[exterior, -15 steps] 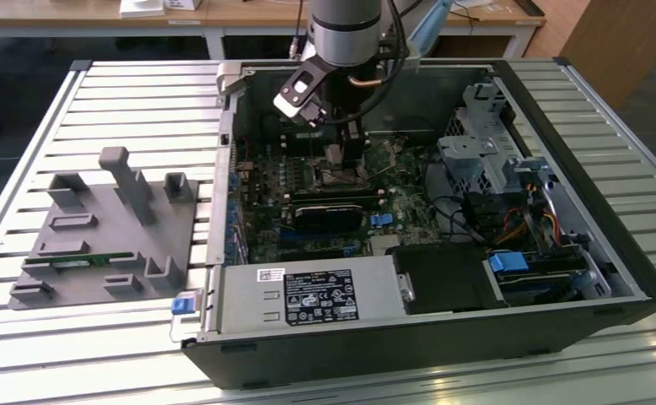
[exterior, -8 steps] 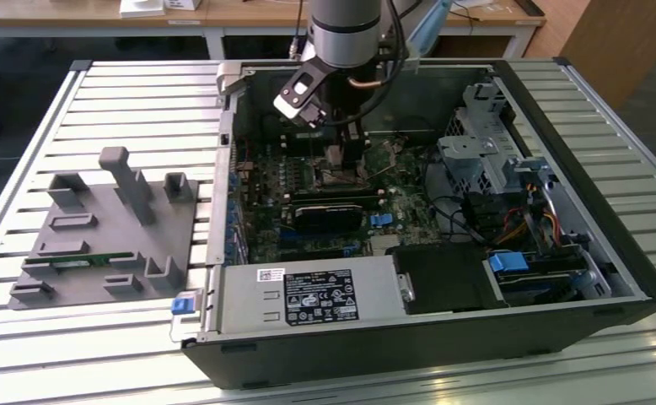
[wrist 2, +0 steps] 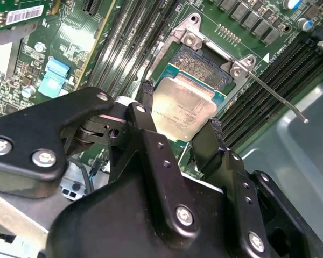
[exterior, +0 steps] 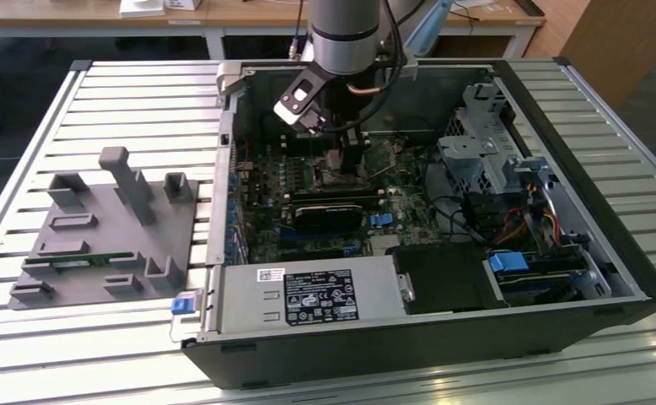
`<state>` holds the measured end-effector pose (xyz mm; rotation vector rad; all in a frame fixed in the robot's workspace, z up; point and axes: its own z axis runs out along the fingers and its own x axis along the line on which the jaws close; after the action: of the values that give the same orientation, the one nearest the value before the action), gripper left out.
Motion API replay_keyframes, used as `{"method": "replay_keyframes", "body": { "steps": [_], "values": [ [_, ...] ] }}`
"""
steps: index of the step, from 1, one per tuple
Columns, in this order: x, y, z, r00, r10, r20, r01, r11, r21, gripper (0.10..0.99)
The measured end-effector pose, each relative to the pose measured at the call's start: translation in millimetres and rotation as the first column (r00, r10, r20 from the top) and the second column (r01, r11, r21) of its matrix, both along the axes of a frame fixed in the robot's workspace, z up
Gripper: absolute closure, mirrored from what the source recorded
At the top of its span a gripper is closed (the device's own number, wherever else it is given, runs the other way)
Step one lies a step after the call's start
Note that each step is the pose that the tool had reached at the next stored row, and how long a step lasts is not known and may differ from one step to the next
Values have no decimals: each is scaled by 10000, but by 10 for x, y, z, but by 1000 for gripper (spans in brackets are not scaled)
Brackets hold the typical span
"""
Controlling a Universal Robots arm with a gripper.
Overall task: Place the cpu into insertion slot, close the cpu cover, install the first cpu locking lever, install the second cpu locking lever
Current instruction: 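Place the cpu into insertion slot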
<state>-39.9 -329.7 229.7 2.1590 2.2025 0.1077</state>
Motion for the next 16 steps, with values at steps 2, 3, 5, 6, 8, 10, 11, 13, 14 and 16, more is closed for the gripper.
{"method": "replay_keyframes", "body": {
  "steps": [2, 3, 5, 6, 8, 10, 11, 13, 14, 16],
  "values": [
    [0, 2, -25, 10000, 0, 0, 0, 10000, -1, 549],
    [0, 4, -34, 10000, 0, -1, 0, 10000, -2, 549],
    [0, 8, -51, 10000, -2, -1, 2, 10000, -8, 549],
    [0, 9, -60, 10000, -8, -1, 8, 10000, -8, 549],
    [-3, 10, -77, 10000, -19, -1, 19, 10000, -7, 549],
    [-8, 12, -92, 10000, -19, 0, 19, 10000, -8, 549],
    [-8, 13, -98, 10000, -19, 0, 19, 10000, -7, 549],
    [-9, 19, -103, 10000, -19, -1, 19, 10000, -9, 549],
    [-9, 23, -104, 10000, -20, -1, 20, 10000, -8, 549],
    [-9, 34, -106, 10000, -19, -1, 19, 10000, -8, 549]
  ]
}}
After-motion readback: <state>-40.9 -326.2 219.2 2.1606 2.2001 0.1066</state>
